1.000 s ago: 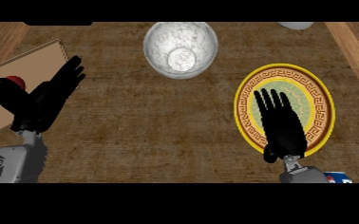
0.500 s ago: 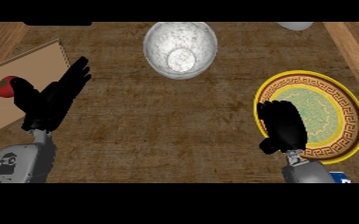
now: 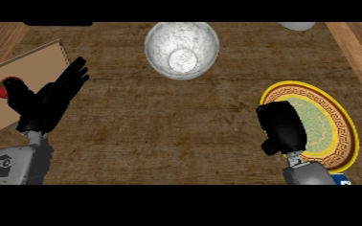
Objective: Pick the squash from the plate and place it in the bowl
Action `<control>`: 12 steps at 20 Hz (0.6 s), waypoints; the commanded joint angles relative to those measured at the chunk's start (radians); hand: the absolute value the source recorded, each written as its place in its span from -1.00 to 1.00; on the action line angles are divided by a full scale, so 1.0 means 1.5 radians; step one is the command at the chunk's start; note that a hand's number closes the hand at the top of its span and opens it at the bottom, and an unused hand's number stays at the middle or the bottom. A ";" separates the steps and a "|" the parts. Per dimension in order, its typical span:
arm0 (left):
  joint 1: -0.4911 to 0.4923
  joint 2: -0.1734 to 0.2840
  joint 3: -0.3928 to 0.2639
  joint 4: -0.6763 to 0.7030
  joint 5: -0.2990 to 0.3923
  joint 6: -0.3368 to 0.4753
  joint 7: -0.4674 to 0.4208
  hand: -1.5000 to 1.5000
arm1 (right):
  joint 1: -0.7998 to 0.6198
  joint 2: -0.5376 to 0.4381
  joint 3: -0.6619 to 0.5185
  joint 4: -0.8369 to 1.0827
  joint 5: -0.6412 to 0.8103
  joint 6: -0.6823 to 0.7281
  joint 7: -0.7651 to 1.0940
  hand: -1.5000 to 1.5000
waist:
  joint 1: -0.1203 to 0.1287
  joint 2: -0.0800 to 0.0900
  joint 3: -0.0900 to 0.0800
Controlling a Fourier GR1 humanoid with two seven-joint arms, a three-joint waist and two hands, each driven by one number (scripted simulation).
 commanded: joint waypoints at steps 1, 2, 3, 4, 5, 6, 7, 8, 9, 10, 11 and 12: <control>0.037 -0.007 -0.011 -0.020 -0.008 -0.009 -0.023 0.00 | -0.044 -0.025 -0.067 0.044 -0.103 0.059 -0.085 1.00 | 0.007 0.005 0.005; 0.013 -0.007 -0.005 -0.016 -0.007 0.006 -0.001 0.00 | -0.082 -0.049 -0.124 0.090 -0.164 0.075 -0.129 1.00 | 0.012 0.008 0.006; -0.020 0.003 0.001 -0.008 0.007 -0.004 0.013 0.00 | -0.092 -0.064 -0.144 0.135 -0.192 0.098 -0.159 1.00 | 0.014 0.012 0.007; 0.022 -0.008 -0.015 -0.023 -0.001 -0.010 -0.006 0.00 | -0.123 -0.078 -0.171 0.145 -0.230 0.159 -0.178 1.00 | 0.025 0.011 0.006; -0.022 -0.015 -0.014 0.002 -0.006 0.003 -0.005 0.00 | -0.145 -0.084 -0.190 0.175 -0.261 0.188 -0.203 1.00 | 0.017 0.018 0.006; 0.000 -0.022 -0.026 -0.012 -0.019 0.009 -0.012 0.00 | -0.170 -0.119 -0.220 0.195 -0.291 0.214 -0.240 1.00 | 0.022 0.015 0.006; -0.029 -0.011 -0.019 -0.009 -0.008 0.003 0.015 0.00 | -0.222 -0.128 -0.232 0.254 -0.290 0.216 -0.247 1.00 | 0.027 0.015 0.007; -0.026 -0.009 -0.014 -0.012 -0.005 0.004 0.021 0.00 | -0.233 -0.155 -0.241 0.287 -0.298 0.212 -0.289 1.00 | 0.022 0.012 0.006; -0.002 -0.015 -0.013 0.010 -0.020 0.005 -0.029 0.00 | -0.274 -0.177 -0.254 0.308 -0.306 0.220 -0.310 1.00 | 0.021 0.012 0.006; 0.008 -0.018 -0.019 -0.014 -0.005 -0.005 -0.008 0.00 | -0.314 -0.173 -0.250 0.354 -0.303 0.229 -0.313 1.00 | 0.027 0.011 0.006; -0.009 -0.020 -0.022 -0.006 -0.024 0.013 -0.006 0.00 | -0.280 -0.207 -0.258 0.359 -0.313 0.214 -0.369 1.00 | 0.013 0.009 0.006; -0.010 0.000 0.001 0.009 -0.004 -0.007 -0.012 0.00 | -0.325 -0.222 -0.266 0.374 -0.322 0.236 -0.382 1.00 | 0.015 0.009 0.006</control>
